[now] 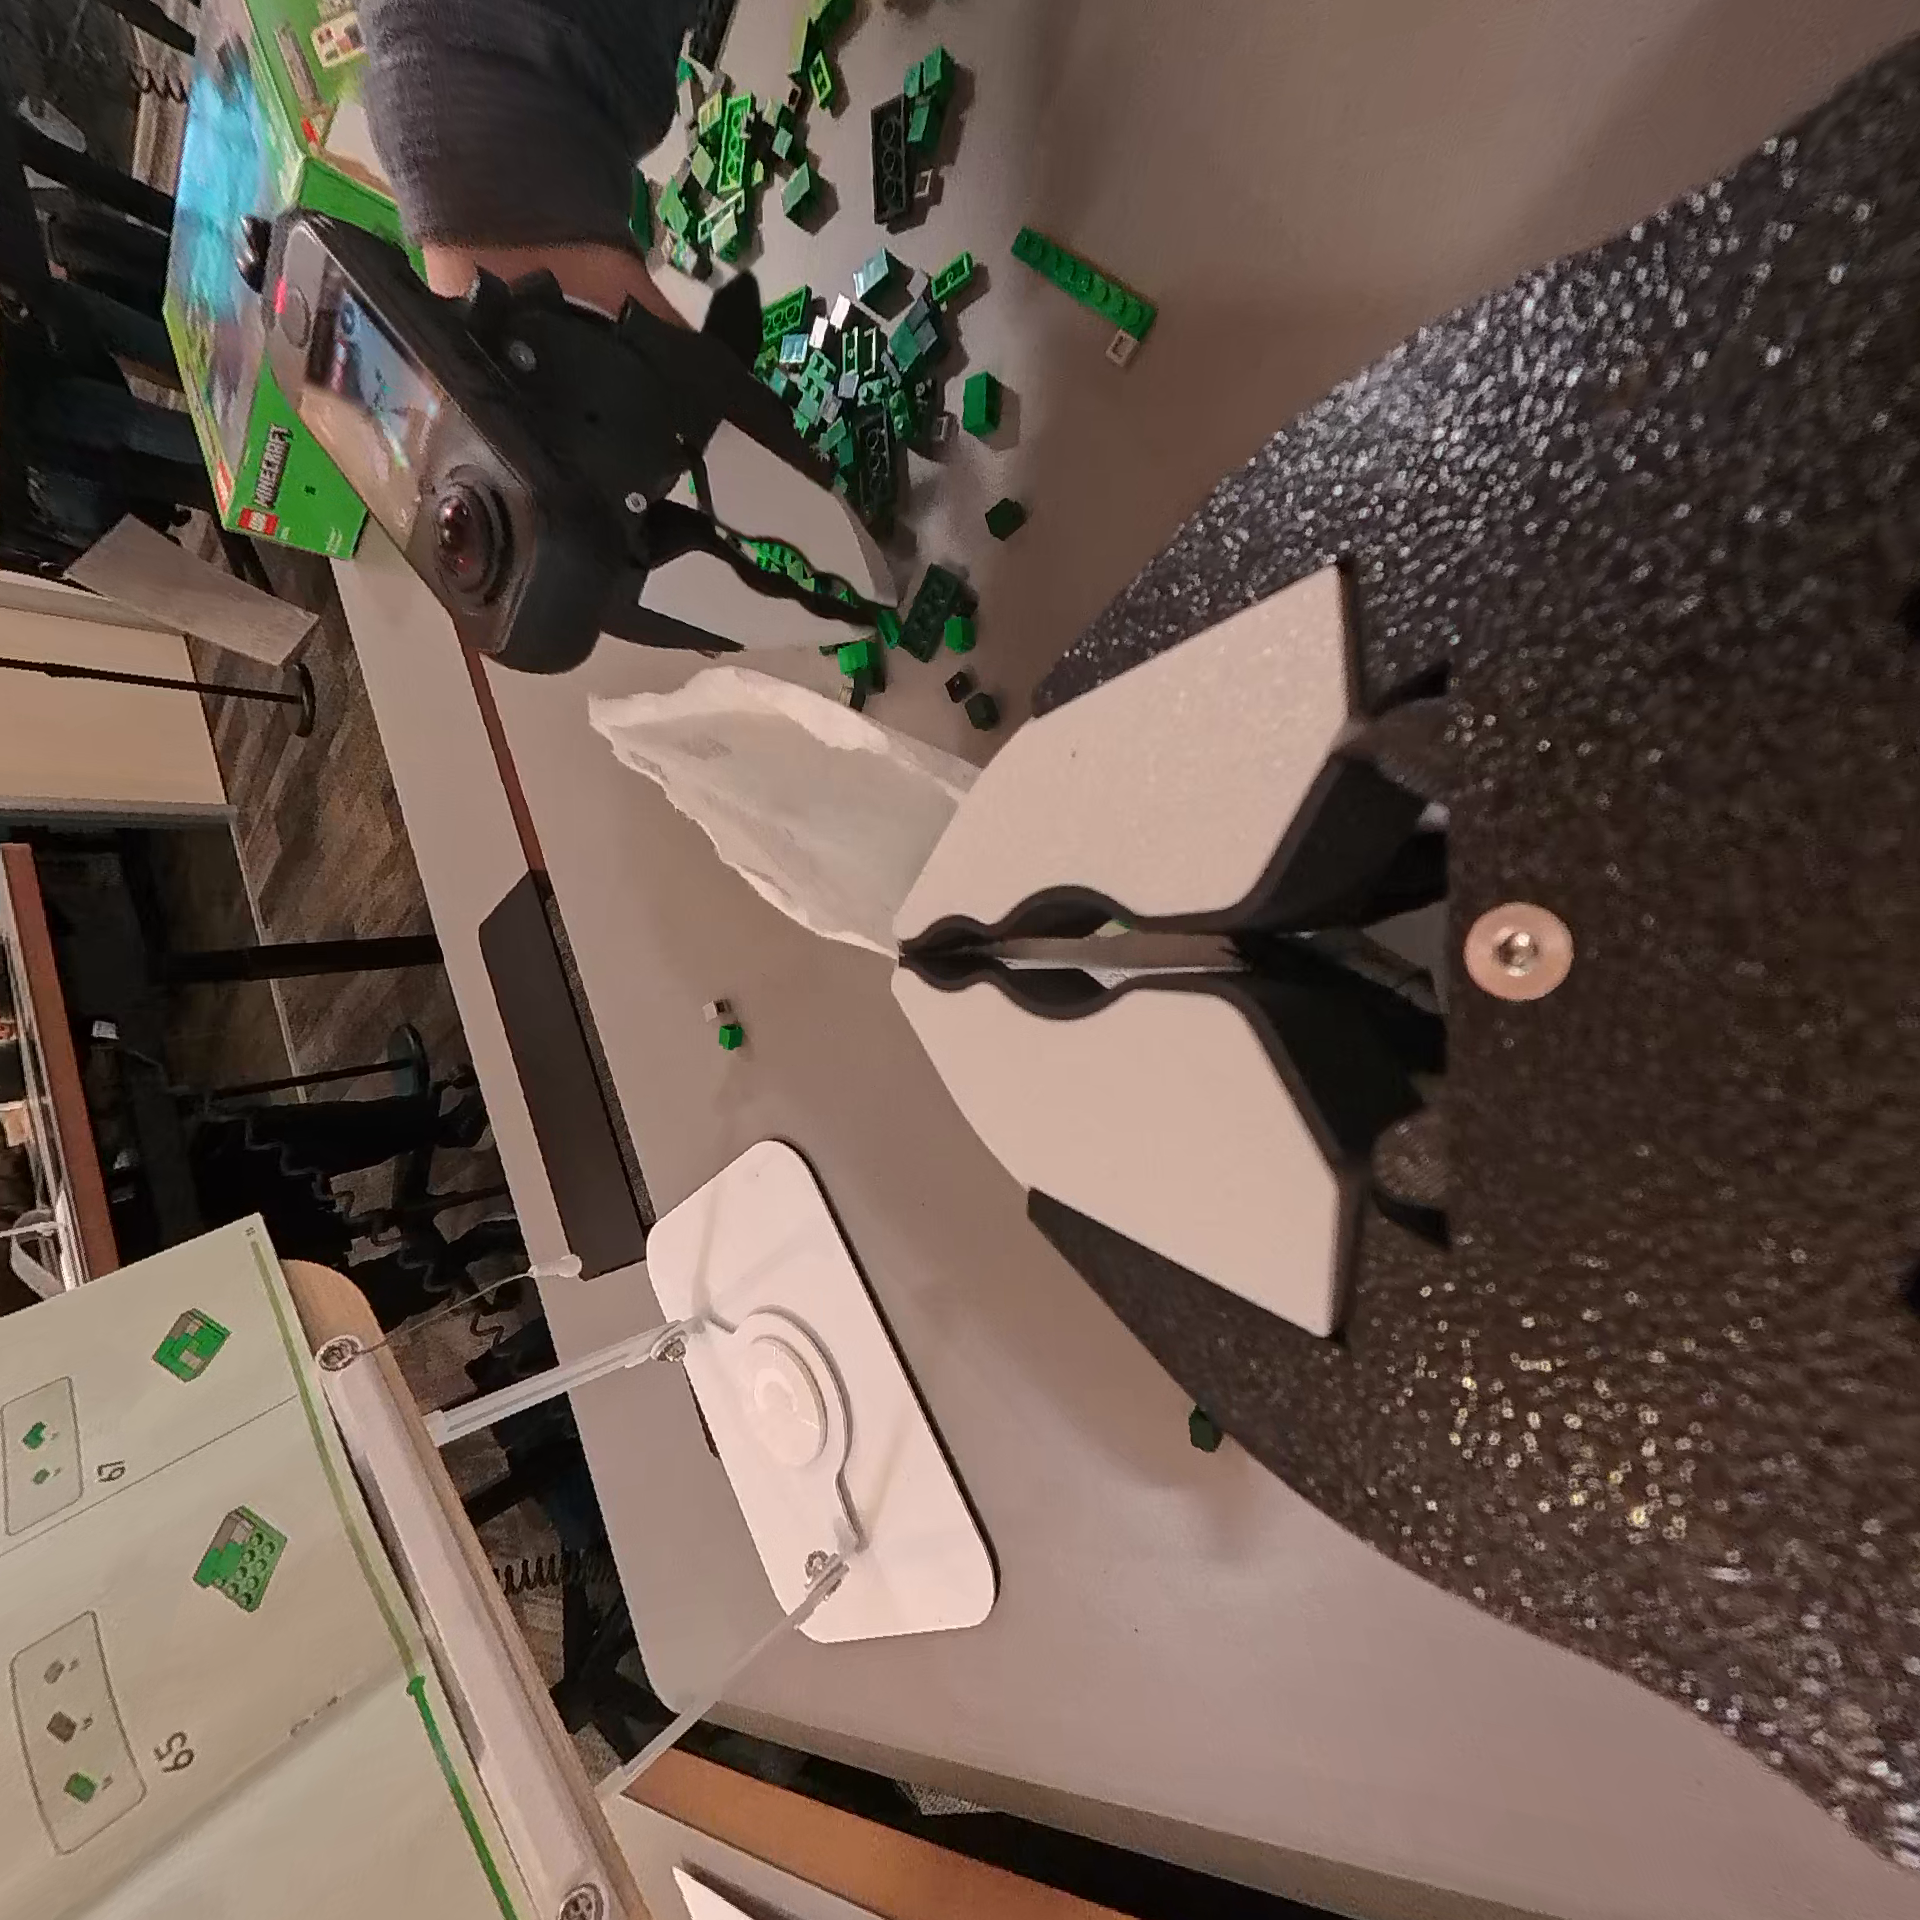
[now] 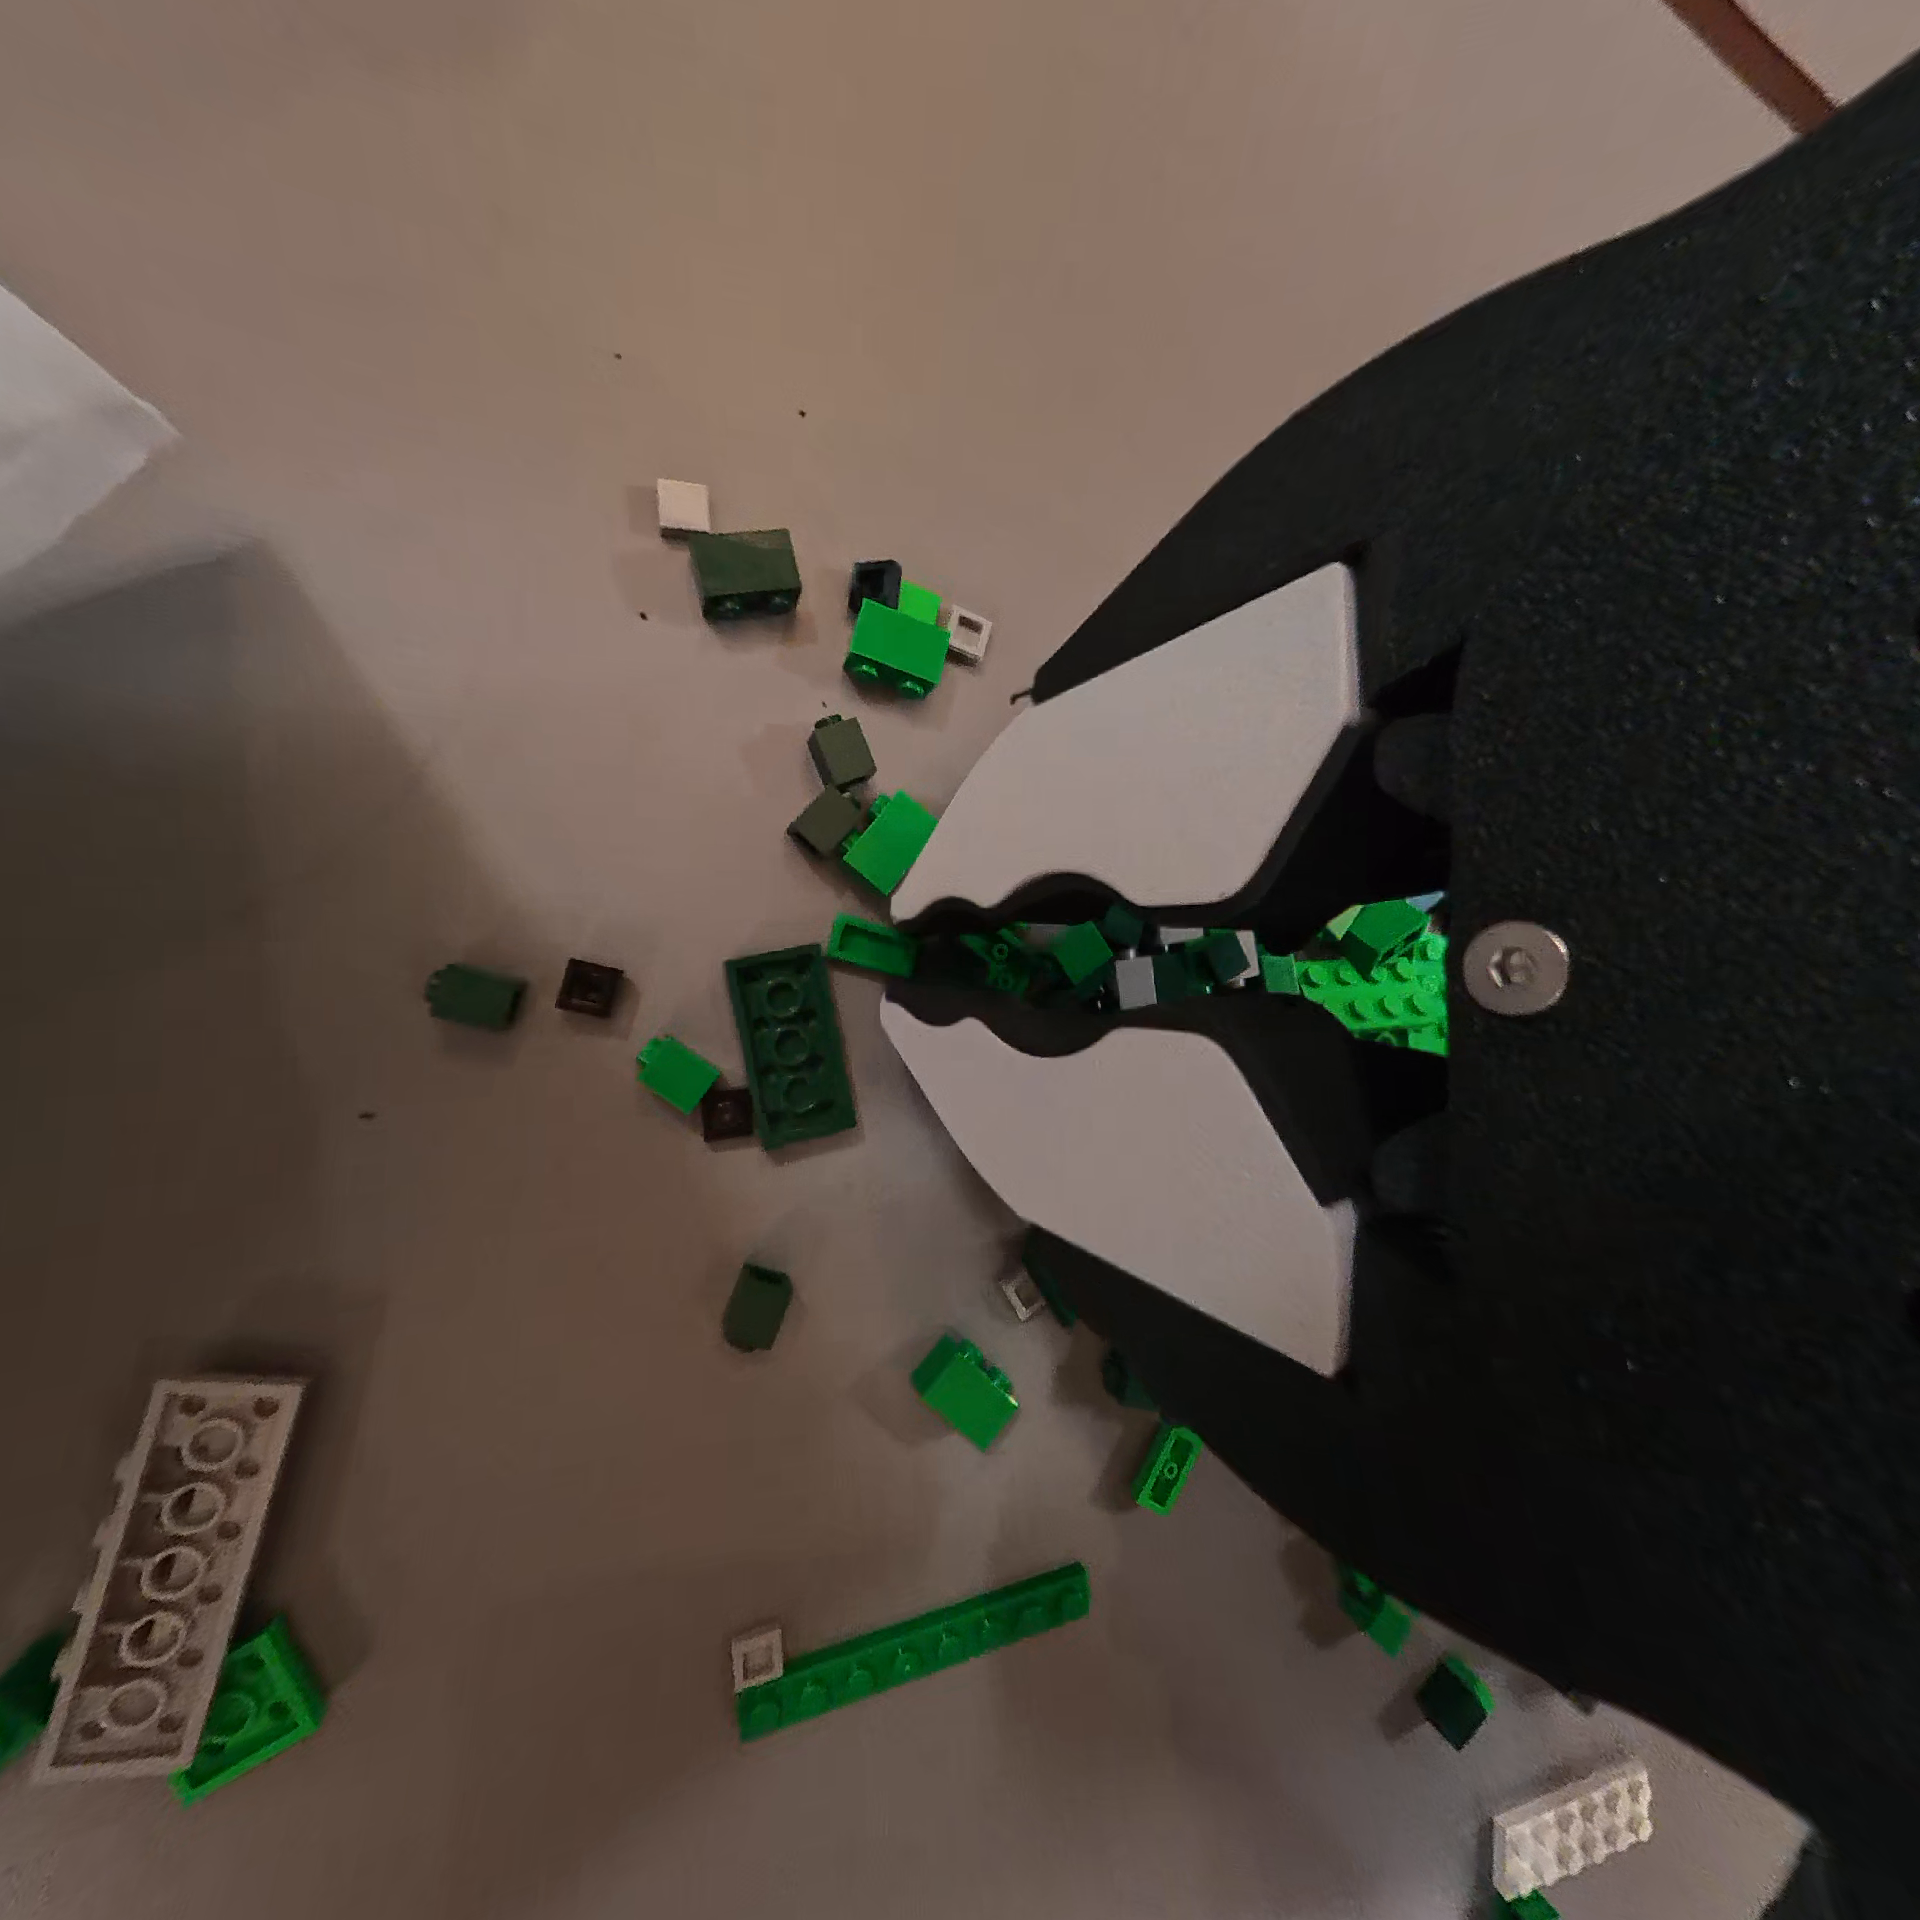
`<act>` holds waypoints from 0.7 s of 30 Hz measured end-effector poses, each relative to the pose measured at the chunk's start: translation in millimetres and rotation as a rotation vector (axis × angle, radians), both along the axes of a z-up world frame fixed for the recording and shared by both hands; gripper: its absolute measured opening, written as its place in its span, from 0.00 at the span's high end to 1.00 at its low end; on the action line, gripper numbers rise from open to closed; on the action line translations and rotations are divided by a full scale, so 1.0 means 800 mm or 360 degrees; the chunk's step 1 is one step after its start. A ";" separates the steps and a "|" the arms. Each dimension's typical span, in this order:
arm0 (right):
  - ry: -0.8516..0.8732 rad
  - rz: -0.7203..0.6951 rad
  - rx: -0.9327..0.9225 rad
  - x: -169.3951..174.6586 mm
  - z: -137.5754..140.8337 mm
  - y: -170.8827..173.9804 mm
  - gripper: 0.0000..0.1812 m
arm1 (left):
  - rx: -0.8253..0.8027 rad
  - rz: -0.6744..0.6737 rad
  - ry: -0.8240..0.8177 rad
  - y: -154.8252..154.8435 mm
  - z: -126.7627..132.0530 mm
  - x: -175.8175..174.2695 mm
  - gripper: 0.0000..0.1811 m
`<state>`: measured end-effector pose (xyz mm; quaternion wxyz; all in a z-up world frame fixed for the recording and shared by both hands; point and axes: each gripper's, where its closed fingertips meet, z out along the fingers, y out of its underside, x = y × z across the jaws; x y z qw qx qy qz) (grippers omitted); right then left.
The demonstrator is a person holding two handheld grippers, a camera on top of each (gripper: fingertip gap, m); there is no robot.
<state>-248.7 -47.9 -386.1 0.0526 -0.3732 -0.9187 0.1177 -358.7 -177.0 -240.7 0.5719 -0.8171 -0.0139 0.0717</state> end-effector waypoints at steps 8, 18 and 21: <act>0.0541 -0.0032 -0.0014 -0.025 0.115 0.009 0.96 | -0.0014 -0.0021 -0.0016 0.002 -0.002 0.004 1.00; 0.1034 0.0615 0.0285 -0.064 0.192 -0.098 0.96 | -0.0053 -0.0108 -0.0047 0.012 -0.009 0.022 1.00; 0.0978 0.0660 0.0343 -0.074 0.186 -0.112 0.96 | -0.0048 -0.0125 -0.0054 0.014 -0.009 0.026 1.00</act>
